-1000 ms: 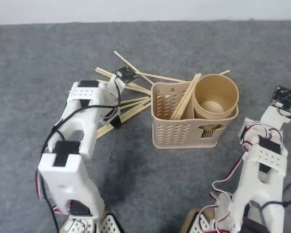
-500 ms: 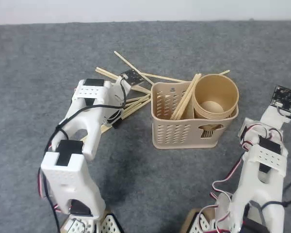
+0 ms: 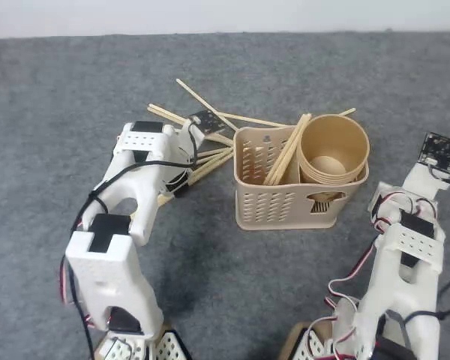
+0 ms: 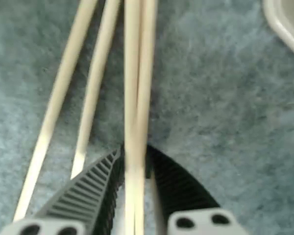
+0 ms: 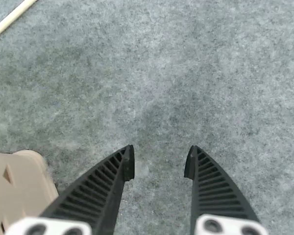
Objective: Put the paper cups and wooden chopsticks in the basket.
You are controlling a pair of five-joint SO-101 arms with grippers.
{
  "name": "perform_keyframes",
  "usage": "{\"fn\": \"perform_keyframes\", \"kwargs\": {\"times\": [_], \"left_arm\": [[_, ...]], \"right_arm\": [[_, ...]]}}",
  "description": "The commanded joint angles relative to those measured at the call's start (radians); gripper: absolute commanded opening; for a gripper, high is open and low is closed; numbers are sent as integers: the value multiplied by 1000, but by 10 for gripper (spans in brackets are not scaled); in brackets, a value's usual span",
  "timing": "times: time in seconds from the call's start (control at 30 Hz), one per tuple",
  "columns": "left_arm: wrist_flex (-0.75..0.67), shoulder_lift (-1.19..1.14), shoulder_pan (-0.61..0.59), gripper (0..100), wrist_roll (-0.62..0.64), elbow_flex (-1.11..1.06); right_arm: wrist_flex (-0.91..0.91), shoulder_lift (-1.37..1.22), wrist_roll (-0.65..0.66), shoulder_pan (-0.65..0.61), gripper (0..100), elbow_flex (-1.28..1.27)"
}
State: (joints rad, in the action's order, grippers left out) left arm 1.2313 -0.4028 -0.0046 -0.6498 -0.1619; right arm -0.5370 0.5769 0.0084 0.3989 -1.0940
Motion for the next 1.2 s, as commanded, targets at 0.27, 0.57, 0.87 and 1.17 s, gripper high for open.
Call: {"fn": "perform_keyframes", "kwargs": {"times": [0.27,0.57,0.87,1.17], "left_arm": [[117,5,31,13,-2,110],[138,57,23,12,5,139],[201,509,64,10,287,308],[-66,1000,388,10,575,278]], "right_arm": [[18,8,18,-8,177,3],[19,8,18,-8,177,3],[18,8,18,-8,177,3],[16,8,18,-8,177,3]]}}
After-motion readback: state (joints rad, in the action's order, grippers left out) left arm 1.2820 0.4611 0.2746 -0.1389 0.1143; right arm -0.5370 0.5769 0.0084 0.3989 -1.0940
